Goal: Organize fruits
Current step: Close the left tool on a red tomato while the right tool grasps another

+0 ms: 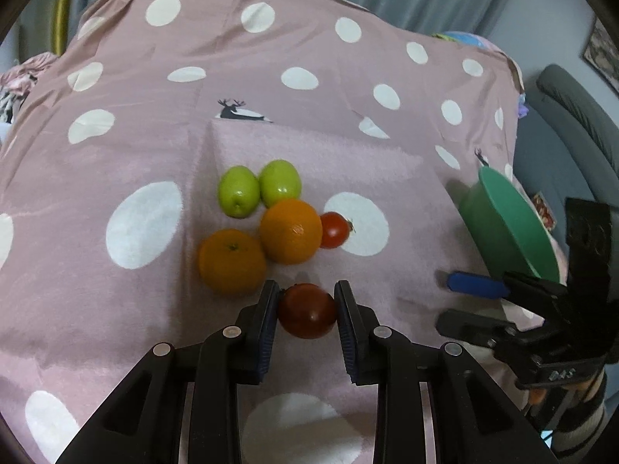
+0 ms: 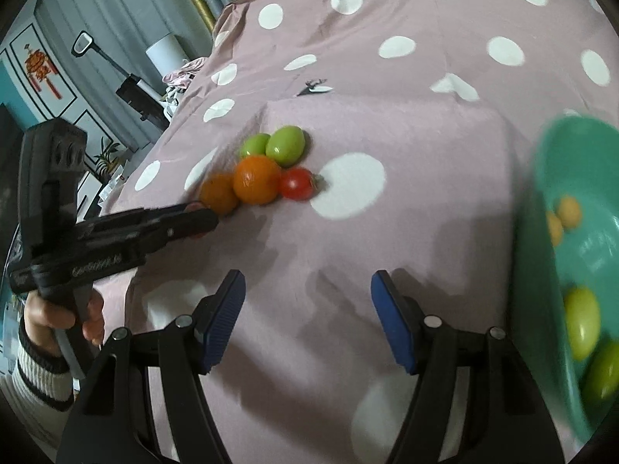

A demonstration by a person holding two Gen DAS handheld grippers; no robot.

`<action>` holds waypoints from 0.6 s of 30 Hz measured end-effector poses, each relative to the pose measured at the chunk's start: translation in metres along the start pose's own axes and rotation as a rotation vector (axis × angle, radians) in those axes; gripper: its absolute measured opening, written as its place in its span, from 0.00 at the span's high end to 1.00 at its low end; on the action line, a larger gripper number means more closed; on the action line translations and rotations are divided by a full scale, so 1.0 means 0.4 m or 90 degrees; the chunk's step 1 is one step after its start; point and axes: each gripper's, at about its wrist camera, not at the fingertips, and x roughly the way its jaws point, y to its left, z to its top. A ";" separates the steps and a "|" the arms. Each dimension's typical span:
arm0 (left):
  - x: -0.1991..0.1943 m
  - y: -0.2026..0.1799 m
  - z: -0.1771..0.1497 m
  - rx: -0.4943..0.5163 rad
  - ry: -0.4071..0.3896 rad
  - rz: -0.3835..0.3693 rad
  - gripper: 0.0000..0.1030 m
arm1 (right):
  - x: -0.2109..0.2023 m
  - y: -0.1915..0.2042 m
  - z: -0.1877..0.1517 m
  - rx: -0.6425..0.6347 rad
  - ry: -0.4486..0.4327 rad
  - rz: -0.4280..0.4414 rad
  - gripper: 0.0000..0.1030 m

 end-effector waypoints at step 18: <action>-0.055 0.041 0.020 -0.013 -0.046 -0.026 0.71 | 0.212 0.048 0.183 -0.148 0.094 -0.064 0.51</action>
